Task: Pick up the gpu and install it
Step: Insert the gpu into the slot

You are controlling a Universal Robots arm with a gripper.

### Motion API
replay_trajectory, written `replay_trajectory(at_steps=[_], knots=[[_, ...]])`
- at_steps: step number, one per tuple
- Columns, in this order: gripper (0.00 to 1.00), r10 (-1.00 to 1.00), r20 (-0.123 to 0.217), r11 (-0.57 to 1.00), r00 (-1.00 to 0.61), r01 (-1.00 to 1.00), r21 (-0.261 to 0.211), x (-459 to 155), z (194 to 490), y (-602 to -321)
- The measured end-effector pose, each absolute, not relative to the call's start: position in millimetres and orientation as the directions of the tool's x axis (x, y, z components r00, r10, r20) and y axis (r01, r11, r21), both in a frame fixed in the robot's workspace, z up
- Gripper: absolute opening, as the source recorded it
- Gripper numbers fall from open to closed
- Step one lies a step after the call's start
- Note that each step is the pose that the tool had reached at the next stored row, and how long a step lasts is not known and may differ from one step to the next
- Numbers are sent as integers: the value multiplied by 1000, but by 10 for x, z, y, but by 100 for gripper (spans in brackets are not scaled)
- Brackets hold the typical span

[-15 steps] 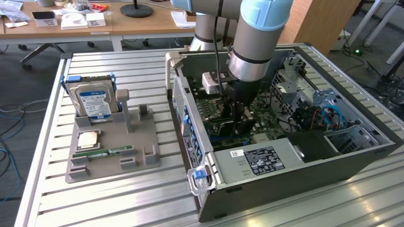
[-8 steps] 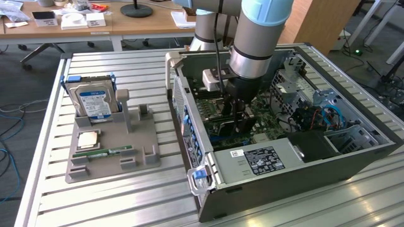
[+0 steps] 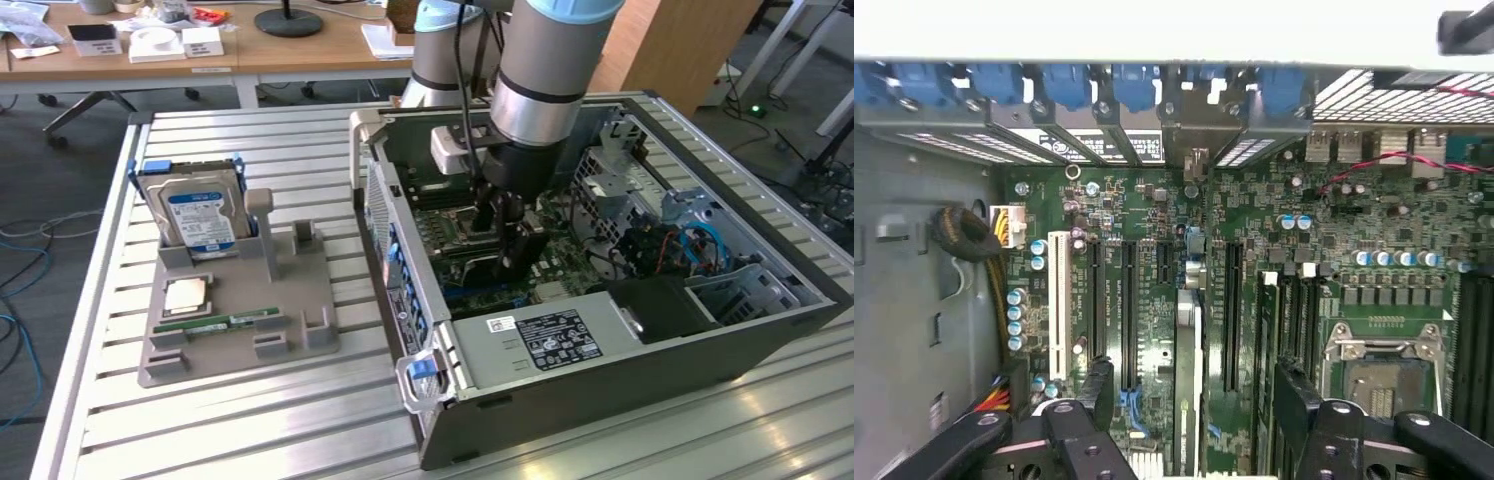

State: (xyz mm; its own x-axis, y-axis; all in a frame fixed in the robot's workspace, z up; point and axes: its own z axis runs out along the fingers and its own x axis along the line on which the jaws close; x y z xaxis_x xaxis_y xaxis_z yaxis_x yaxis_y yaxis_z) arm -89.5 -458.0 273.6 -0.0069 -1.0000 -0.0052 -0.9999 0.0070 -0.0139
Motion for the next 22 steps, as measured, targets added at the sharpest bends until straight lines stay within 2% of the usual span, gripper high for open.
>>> replay_trajectory(at_steps=[22], knots=[[74, -1000, -5, 7, -7, -1000, -14, -895, 3046, -4579]])
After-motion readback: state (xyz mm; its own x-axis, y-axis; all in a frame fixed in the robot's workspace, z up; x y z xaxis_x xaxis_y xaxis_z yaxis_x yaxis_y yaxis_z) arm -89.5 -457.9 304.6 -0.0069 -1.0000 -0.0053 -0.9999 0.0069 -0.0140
